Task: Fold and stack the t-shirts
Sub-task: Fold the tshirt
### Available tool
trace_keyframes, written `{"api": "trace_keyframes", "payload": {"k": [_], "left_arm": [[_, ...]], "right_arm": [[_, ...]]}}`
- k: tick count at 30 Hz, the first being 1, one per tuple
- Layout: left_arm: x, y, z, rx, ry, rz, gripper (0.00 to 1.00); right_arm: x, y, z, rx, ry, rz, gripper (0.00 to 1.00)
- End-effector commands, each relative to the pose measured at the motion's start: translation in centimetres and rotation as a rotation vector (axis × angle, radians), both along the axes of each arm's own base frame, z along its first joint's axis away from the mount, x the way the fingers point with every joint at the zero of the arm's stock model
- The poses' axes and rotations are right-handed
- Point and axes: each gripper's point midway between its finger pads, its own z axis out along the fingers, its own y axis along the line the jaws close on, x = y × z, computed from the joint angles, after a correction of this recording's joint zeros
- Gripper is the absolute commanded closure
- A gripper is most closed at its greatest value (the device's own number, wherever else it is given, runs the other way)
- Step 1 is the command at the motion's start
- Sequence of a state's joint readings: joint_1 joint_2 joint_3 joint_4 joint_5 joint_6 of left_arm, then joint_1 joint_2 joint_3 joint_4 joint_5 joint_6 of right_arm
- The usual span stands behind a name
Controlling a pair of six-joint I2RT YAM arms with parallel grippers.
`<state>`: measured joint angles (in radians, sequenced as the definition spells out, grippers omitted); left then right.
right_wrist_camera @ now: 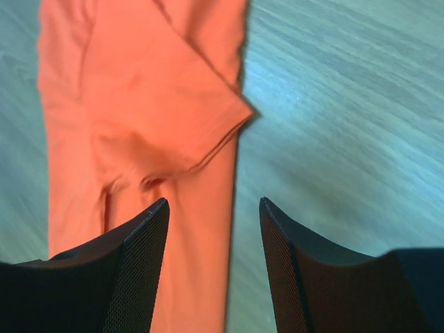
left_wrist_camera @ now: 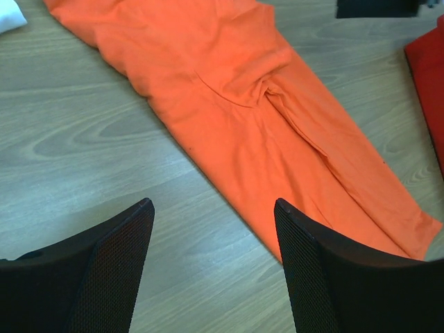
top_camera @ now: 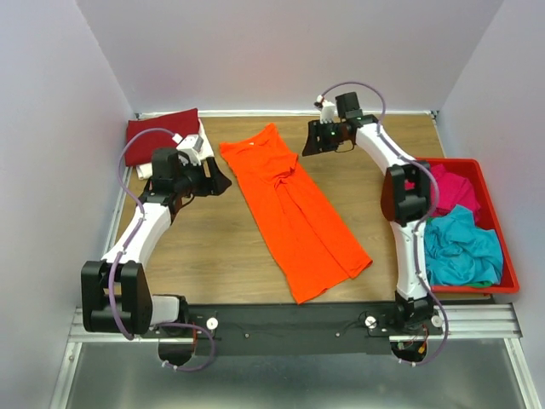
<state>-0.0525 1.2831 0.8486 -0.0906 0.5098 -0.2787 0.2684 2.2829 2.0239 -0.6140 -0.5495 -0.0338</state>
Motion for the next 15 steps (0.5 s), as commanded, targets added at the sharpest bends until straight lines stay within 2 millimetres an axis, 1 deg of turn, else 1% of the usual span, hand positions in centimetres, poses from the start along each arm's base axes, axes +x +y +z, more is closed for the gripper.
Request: {"api": "trace_keyframes", "payload": {"k": [1,3,4,5,6,7,10,12,15], "left_arm": [[0.5,-0.5,0.4,-0.018,-0.013,-0.032,0.23],[0.4,-0.4,0.1,-0.015,-0.006,-0.032,0.23],[0.3,-0.5,-0.1,-0.016,-0.001,-0.033,0.23],[0.3,-0.4,-0.1,-0.014,-0.002,-0.032,0.24],[0.2,-0.4,-0.2,-0.013,0.003,-0.031,0.24],[0.1,-0.4,-0.2,-0.014,0.003,-0.032,0.24],[-0.2,-0.4,-0.2,-0.017,0.004,-0.03,0.24],[-0.3,-0.5,-0.2,-0.022,0.003,-0.031,0.23],[-0.5,-0.6,0.0,-0.031,0.003,-0.033,0.24]], "right_arm": [[2.2,3.2,-1.7,0.118,0.1,-0.06,0.39],[3.0,3.6,-2.8,0.134,0.124,-0.081,0.39],[3.3,3.6,-4.5,0.132,0.149,-0.093,0.39],[3.8,3.7,-4.4,0.139,0.145,-0.106,0.39],[4.0,3.7,-5.6,0.134,0.159,-0.114,0.4],[4.2,3.5,-6.0,0.127,0.164,-0.131,0.4],[4.4,3.0,-7.3,0.123,0.181,-0.157,0.41],[4.2,2.9,-8.2,0.13,0.21,-0.164,0.41],[3.7,3.5,-9.0,0.163,0.249,-0.151,0.43]]}}
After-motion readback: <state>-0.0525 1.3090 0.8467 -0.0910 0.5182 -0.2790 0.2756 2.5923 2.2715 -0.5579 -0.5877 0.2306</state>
